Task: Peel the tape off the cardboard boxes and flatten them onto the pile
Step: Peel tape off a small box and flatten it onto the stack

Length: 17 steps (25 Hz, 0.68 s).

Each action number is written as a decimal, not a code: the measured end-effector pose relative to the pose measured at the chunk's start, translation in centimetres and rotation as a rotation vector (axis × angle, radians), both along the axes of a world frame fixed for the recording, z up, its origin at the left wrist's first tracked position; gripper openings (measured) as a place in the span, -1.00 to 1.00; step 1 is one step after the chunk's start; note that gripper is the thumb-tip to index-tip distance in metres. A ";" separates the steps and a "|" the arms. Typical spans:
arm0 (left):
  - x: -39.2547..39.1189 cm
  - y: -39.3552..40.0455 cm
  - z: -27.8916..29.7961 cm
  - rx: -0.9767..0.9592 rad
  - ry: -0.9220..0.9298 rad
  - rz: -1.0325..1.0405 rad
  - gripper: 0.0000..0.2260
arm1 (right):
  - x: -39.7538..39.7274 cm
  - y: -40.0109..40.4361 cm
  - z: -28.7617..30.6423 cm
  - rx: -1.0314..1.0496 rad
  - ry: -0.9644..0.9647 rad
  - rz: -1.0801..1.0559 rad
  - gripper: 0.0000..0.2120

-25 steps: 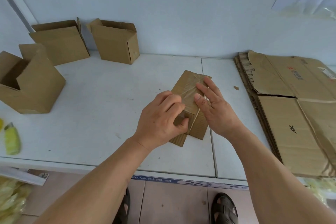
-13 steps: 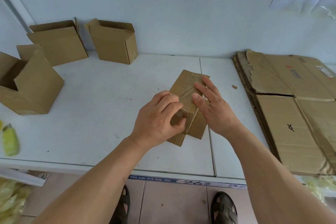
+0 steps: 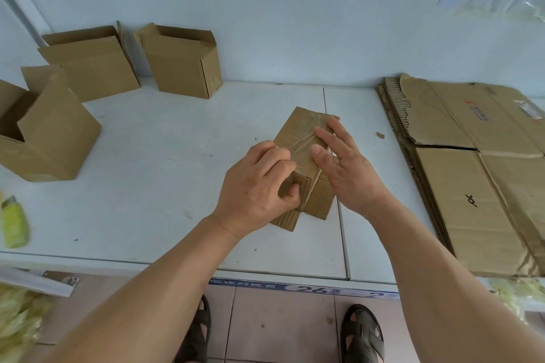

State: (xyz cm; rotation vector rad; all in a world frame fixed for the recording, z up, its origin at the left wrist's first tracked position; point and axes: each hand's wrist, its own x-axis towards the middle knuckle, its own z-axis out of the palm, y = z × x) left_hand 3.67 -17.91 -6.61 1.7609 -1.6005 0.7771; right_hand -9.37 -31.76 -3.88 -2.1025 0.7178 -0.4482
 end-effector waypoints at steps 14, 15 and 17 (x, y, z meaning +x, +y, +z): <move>0.3 0.1 0.3 0.026 0.005 -0.009 -0.76 | 0.0 0.0 0.0 -0.008 0.003 0.002 -0.48; 0.3 0.1 0.3 0.022 0.002 -0.009 -0.78 | 0.0 0.0 0.0 -0.010 0.003 0.003 -0.48; 0.2 0.0 0.3 0.015 0.002 -0.003 -0.82 | 0.0 0.0 0.0 -0.008 0.003 0.002 -0.48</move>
